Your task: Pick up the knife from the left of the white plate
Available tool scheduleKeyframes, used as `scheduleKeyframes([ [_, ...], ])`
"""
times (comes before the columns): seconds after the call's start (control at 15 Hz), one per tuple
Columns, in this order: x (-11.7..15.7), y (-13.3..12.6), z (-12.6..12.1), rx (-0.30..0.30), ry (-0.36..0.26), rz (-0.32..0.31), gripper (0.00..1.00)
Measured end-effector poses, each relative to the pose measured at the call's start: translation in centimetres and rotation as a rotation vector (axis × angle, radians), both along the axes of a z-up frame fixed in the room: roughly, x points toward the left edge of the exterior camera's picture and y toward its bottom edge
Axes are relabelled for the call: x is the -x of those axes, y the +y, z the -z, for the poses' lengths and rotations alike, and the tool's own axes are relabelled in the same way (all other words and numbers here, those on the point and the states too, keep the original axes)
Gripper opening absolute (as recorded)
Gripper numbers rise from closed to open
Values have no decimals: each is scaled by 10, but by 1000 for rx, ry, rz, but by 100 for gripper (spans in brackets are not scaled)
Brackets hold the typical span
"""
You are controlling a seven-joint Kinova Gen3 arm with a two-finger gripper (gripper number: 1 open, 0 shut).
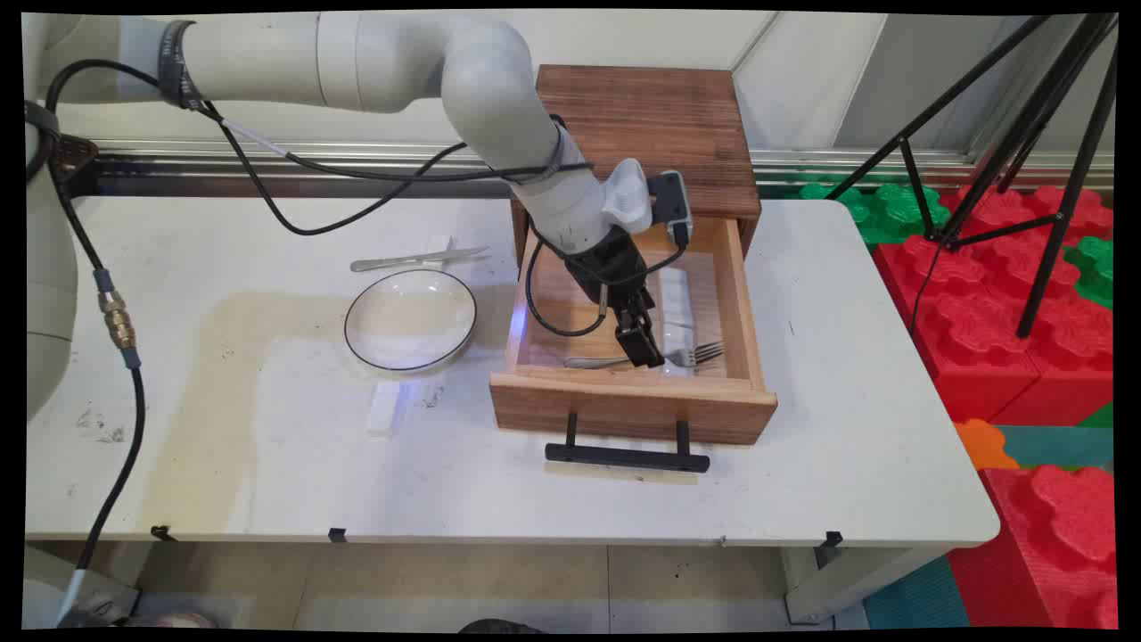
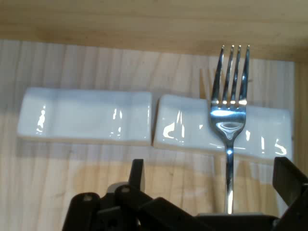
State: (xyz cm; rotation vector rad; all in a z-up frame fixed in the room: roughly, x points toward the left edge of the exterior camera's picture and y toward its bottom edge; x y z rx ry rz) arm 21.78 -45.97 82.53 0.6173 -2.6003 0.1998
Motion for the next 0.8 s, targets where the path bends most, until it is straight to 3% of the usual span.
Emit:
scheduleKeyframes([
  [0.8,-30,17,-48,42,9,-10,100],
])
